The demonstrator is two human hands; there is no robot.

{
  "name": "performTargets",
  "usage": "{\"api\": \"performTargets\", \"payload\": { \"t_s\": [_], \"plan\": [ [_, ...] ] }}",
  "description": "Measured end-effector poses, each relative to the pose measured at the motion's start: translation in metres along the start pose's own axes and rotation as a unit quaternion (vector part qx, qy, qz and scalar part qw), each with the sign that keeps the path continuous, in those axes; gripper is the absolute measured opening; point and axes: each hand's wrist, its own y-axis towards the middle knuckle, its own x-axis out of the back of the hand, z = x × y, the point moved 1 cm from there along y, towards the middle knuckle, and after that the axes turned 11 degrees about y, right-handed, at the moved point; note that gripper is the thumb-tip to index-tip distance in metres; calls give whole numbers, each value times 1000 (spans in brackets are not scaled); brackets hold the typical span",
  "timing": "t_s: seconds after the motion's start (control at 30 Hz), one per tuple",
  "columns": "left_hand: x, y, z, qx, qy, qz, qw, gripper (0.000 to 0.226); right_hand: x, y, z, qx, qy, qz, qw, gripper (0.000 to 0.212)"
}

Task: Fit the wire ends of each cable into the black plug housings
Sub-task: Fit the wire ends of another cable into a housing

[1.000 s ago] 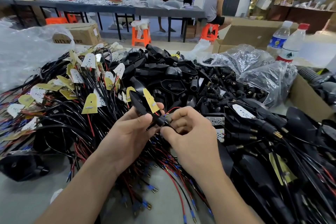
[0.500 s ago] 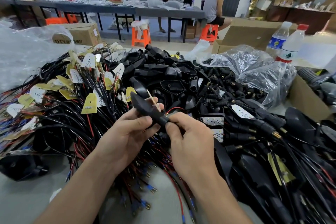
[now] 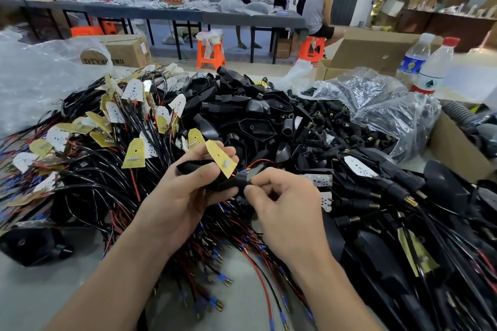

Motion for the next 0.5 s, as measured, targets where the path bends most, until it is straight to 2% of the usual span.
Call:
{"api": "performTargets", "payload": {
  "t_s": [0.13, 0.23, 0.3, 0.4, 0.5],
  "plan": [
    [3, 0, 1, 11, 17, -26, 999, 24, 3, 3, 0, -107, 96, 37, 989, 13],
    [1, -2, 1, -5, 74, -21, 997, 6, 4, 4, 5, -100, 143, 28, 984, 18],
    [-1, -3, 2, -12, 93, -33, 995, 10, 1, 1, 10, -68, 150, 48, 985, 25],
    [-3, -4, 2, -27, 113, -19, 993, 24, -5, -1, 14, -28, 137, 43, 989, 16],
    [-3, -4, 2, -43, 141, 2, 989, 31, -5, 3, 9, -50, 145, 18, 988, 12]
  ]
}}
